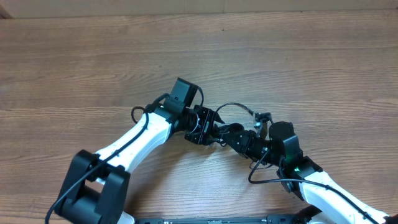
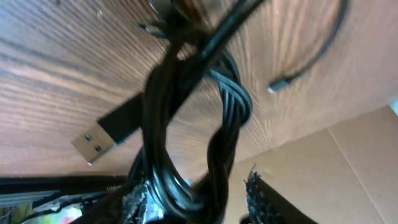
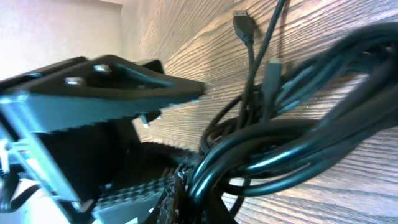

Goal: Untangle cables

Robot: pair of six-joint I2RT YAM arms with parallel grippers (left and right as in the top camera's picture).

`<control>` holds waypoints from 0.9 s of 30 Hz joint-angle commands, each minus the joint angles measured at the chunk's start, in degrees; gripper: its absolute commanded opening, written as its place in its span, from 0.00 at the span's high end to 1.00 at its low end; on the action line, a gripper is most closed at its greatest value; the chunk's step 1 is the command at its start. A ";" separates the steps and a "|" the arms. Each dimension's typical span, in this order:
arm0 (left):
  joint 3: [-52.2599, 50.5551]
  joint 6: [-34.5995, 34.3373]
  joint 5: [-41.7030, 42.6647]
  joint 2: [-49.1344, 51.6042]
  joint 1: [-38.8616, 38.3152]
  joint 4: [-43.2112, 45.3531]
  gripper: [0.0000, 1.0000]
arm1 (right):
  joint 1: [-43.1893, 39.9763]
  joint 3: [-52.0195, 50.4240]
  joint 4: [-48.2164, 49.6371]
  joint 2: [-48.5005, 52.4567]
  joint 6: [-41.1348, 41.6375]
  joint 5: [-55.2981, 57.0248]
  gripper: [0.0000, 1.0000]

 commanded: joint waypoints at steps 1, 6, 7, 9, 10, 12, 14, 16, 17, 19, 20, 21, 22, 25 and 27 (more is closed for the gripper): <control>-0.09 -1.22 -0.96 4.17 -0.81 -0.02 0.52 | 0.22 0.22 0.79 -0.20 -0.46 0.13 0.96; -0.07 -1.18 0.90 9.55 -0.81 6.01 0.62 | 0.22 0.22 0.76 -0.20 -0.46 -0.48 0.96; -0.07 -1.16 0.94 10.32 -0.81 7.54 0.68 | 0.22 0.22 0.76 -0.20 -0.46 -0.50 0.96; -0.07 -1.11 -0.96 11.19 -0.79 9.86 0.92 | 0.22 0.22 0.70 -0.20 -0.48 -0.96 0.96; -0.07 -1.11 -3.30 11.19 -0.68 10.43 0.96 | 0.22 0.22 0.50 -0.20 -0.48 -1.40 0.96; -0.07 -0.92 -5.51 11.19 -0.22 12.35 0.96 | 0.22 0.22 -0.66 -0.20 -0.50 -2.49 0.96; -0.07 -0.85 -5.42 11.19 0.74 16.04 0.96 | 0.22 0.22 -2.91 -0.20 -0.52 -2.64 0.96; -0.07 0.02 -5.01 11.19 1.46 19.43 0.96 | 0.22 0.22 -3.34 -0.20 -0.52 -2.64 0.96; -0.07 0.35 -4.55 11.19 1.92 21.64 0.96 | 0.22 0.22 -3.30 -0.20 -0.52 -2.64 0.96; -0.07 0.37 -3.50 11.19 2.69 24.35 0.96 | 0.22 0.22 -3.32 -0.20 -0.50 -2.62 0.96; -0.07 0.39 -3.45 11.19 2.93 24.85 0.96 | 0.22 0.22 -3.30 -0.20 -0.50 -2.47 0.96; -0.07 0.37 -3.41 11.19 3.04 24.83 0.96 | 0.22 0.22 -3.28 -0.20 -0.50 -2.32 0.96; -0.07 0.35 -2.73 11.19 3.15 24.79 0.96 | 0.22 0.22 -3.28 -0.20 -0.50 -1.55 0.95; -0.07 0.33 -0.90 11.19 3.23 24.81 0.96 | 0.22 0.22 -2.75 -0.20 -0.46 0.61 0.88; -0.07 0.33 0.59 11.19 3.23 24.83 0.96 | 0.22 0.22 -1.14 -0.20 -0.11 1.51 0.79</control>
